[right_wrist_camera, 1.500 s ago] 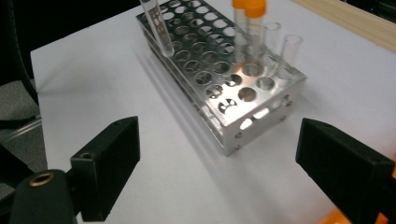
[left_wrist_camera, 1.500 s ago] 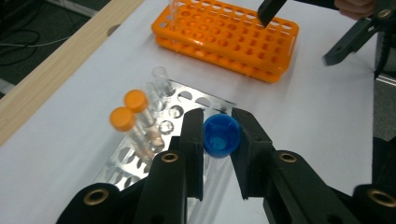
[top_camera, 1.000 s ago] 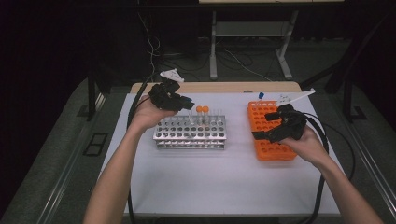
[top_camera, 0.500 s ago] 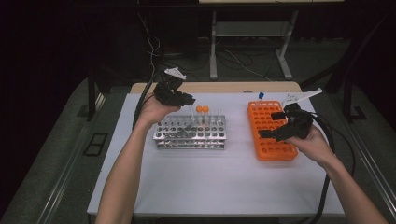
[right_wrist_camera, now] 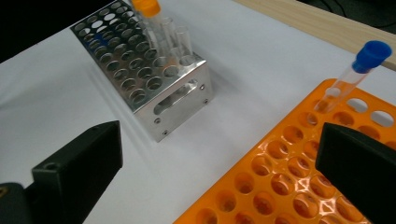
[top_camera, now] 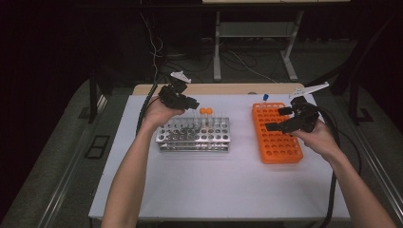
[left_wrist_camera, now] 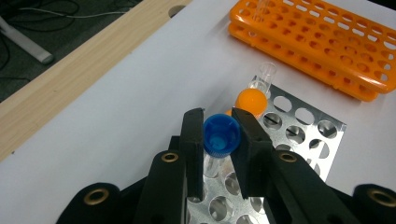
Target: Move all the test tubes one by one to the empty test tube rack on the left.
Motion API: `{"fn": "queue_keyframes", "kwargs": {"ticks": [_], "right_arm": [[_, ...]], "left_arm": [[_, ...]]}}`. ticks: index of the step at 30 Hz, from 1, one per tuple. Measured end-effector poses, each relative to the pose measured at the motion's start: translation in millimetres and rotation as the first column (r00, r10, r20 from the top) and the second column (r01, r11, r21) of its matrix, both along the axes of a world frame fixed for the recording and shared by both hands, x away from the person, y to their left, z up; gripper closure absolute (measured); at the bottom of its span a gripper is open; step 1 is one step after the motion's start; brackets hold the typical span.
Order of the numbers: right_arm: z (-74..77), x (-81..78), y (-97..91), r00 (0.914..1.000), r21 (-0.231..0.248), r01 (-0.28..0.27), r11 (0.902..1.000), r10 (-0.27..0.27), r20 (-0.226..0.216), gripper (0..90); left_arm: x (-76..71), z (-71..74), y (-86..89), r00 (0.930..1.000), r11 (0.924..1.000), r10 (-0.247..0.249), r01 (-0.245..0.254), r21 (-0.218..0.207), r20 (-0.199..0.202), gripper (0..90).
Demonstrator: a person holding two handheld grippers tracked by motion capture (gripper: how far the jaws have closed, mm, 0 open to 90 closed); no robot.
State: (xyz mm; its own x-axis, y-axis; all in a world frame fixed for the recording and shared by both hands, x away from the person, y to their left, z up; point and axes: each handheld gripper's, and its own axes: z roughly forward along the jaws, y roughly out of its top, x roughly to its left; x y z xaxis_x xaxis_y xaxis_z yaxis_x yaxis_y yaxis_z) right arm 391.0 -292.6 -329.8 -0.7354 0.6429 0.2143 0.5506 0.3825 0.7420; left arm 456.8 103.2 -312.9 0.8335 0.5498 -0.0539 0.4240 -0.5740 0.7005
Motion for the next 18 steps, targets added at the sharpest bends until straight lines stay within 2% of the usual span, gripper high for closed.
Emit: {"fn": "queue_keyframes", "kwargs": {"ticks": [3, 7, 10, 12, 18], "right_arm": [[-1.4, 7.4, -2.2, 0.9998, -0.006, 0.017, 0.9998, -0.017, -0.008, 0.2], [-4.8, 15.7, -6.4, 0.9992, 0.014, 0.040, 0.9991, -0.040, -0.009, 0.2], [-9.0, 21.6, -9.3, 0.9984, 0.021, 0.055, 0.9983, -0.055, -0.014, 0.2], [-11.7, 25.4, -10.7, 0.9977, 0.024, 0.066, 0.9976, -0.065, -0.020, 0.2], [-20.1, 35.6, -12.7, 0.9957, 0.030, 0.087, 0.9958, -0.086, -0.034, 0.2]], "left_arm": [[1.0, -4.2, -2.5, 0.9999, 0.9999, -0.012, 0.012, 0.006, -0.011, 73.8], [1.6, -10.7, -5.4, 0.9996, 0.9997, -0.021, 0.021, 0.014, -0.021, 73.6], [1.9, -12.8, -4.4, 0.9990, 0.9998, -0.021, 0.021, -0.003, -0.039, 72.7], [1.4, -12.8, -3.8, 0.9984, 0.9997, -0.024, 0.024, -0.012, -0.051, 68.7], [-6.6, -7.0, -1.5, 0.9994, 0.9997, -0.008, 0.008, -0.024, -0.034, 54.5]]}}
